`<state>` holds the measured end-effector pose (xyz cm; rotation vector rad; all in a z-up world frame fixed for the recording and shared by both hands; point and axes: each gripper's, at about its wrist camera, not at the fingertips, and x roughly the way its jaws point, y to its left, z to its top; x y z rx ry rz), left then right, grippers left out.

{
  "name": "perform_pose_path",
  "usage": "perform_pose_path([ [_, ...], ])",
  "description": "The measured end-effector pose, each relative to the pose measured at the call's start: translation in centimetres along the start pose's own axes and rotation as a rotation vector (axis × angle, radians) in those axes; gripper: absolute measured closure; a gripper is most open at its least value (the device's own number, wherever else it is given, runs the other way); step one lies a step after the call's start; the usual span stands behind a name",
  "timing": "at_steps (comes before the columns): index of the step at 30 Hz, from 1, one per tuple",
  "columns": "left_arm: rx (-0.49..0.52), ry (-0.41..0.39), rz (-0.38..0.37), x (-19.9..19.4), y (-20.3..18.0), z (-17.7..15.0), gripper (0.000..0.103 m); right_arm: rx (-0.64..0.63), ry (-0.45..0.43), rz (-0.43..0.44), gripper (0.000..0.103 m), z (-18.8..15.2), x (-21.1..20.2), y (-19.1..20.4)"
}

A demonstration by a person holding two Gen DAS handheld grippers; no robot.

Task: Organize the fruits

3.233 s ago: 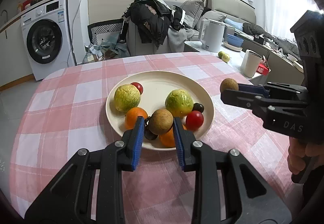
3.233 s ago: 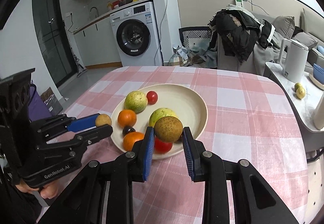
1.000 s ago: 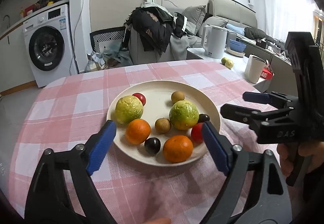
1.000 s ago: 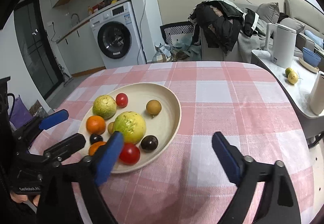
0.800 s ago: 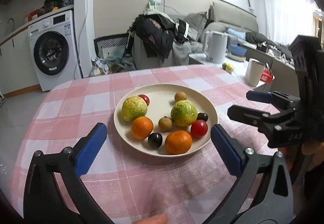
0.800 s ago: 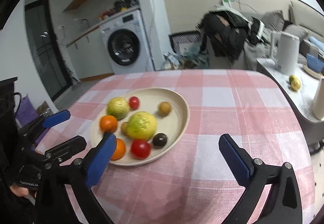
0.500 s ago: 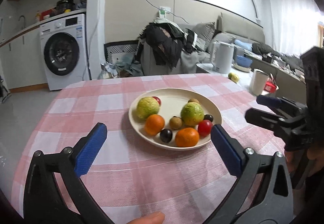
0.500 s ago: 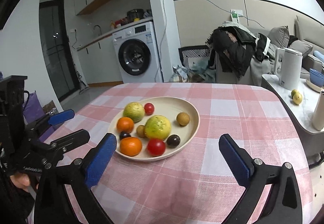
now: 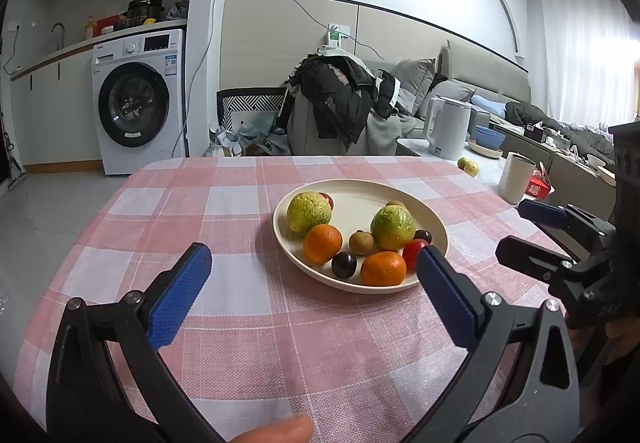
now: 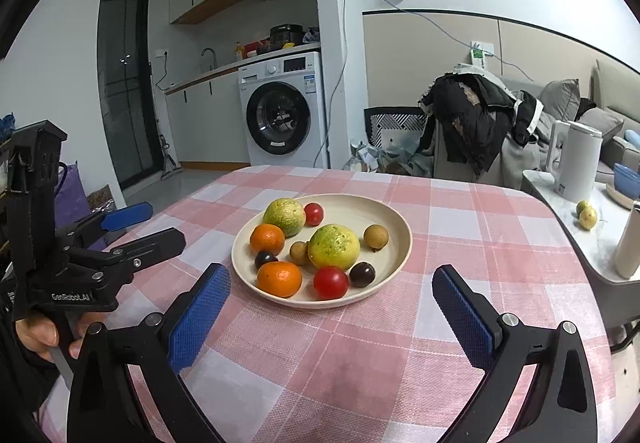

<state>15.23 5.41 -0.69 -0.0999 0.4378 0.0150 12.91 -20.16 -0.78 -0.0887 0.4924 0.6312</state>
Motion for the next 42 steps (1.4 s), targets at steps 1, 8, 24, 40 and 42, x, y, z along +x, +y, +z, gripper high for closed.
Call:
perform_pose_path([
  [1, 0.000, -0.002, -0.001, 0.01, -0.05, 0.04, 0.001, -0.001, -0.003, -0.001, 0.000, -0.01, -0.07, 0.02],
  [8, 0.016, -0.009, -0.002, -0.03, -0.63, 0.24, 0.001, -0.013, -0.009, 0.003, 0.000, 0.05, -0.11, 0.15],
  [24, 0.021, -0.014, -0.005, 0.02, -0.97, 0.28, 0.001, -0.014, -0.011, 0.004, 0.000, 0.00, -0.16, 0.19],
  [40, 0.023, -0.015, -0.006, 0.00, -0.93, 0.29, 0.001, -0.014, -0.011, 0.003, 0.000, -0.04, -0.15, 0.20],
  [42, 0.023, -0.014, -0.006, 0.01, -0.94, 0.29, 0.001, -0.014, -0.011, 0.004, 0.000, -0.05, -0.15, 0.20],
])
